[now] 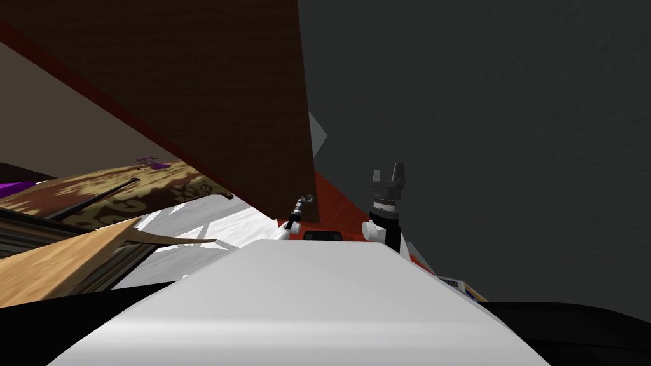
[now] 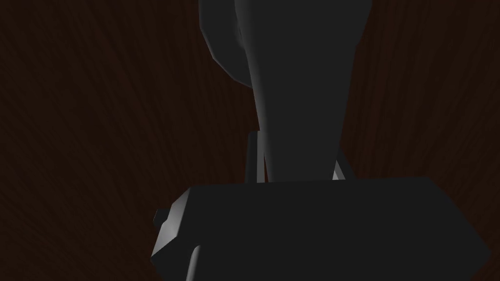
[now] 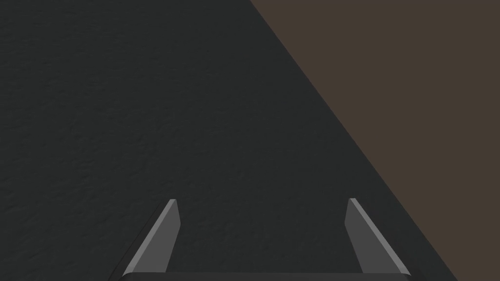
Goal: Push the door open
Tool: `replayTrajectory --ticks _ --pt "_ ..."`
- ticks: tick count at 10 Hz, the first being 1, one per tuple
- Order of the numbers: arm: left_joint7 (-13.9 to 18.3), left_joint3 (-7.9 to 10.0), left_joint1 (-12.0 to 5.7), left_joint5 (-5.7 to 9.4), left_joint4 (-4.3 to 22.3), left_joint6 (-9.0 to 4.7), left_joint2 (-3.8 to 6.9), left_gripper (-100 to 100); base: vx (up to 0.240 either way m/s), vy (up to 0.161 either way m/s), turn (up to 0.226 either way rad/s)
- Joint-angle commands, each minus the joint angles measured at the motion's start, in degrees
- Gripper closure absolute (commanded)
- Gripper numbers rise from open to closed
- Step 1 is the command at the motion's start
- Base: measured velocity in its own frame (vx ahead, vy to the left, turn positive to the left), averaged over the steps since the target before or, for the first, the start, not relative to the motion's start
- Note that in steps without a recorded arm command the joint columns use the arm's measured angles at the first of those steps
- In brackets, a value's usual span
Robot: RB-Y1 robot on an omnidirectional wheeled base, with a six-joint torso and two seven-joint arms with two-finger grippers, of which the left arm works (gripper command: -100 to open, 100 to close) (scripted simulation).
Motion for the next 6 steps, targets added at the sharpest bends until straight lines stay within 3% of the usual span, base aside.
replayTrajectory --ticks 1,4,6 --pt "-0.61 1.52 -0.16 0.71 -0.35 0.08 0.07 100 0.155 -0.114 0.089" --pt "-1.45 3.59 -0.25 1.73 -0.16 0.05 -0.58 100 0.181 -0.157 0.087" --pt "-1.89 4.68 -0.29 2.26 -0.06 0.04 -1.10 100 0.157 -0.109 0.062"
